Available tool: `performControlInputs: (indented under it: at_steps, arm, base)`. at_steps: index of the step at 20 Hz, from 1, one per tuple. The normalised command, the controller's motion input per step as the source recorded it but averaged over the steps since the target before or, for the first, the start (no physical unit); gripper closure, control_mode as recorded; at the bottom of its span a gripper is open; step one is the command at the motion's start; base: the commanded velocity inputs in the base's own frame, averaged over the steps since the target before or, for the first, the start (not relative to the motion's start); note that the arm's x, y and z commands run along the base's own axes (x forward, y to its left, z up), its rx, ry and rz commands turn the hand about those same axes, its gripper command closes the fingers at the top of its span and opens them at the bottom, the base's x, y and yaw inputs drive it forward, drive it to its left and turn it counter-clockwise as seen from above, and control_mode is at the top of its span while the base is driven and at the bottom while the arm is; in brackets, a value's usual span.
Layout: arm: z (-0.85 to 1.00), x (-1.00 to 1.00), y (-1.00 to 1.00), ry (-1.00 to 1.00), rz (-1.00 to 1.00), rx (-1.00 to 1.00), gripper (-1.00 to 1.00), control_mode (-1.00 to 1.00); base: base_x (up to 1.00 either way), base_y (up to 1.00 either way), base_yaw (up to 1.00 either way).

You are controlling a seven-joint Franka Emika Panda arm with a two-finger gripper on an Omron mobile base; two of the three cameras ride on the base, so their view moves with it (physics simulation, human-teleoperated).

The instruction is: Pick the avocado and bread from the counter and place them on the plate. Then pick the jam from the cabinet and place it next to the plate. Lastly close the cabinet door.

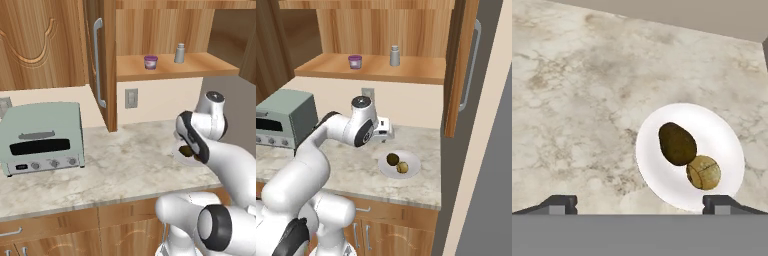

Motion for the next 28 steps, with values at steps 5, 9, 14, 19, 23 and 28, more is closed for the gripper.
performControlInputs:
  at_steps: [5,9,14,19,23,28]
  arm:
    - [0.48,-0.26,0.29,-0.05,-0.05,0.00,-1.00,-1.00]
    - [0.44,-0.18,0.29,-0.09,-0.04,0.00,-1.00,-1.00]
    - [0.42,-0.10,0.31,-0.05,-0.02,0.00,-1.00,-1.00]
    - [0.47,-0.02,0.27,-0.03,-0.01,0.00,-1.00,-1.00]
    - [0.51,0.00,0.20,-0.04,0.00,0.00,-1.00,-1.00]
    - [0.50,0.00,0.12,-0.03,0.00,0.00,-1.00,-1.00]
  base:
    - [0.00,0.00,0.00]
    - [0.00,0.00,0.00]
    - [0.00,0.00,0.00]
    - [0.00,0.00,0.00]
    - [0.00,0.00,0.00]
    - [0.00,0.00,0.00]
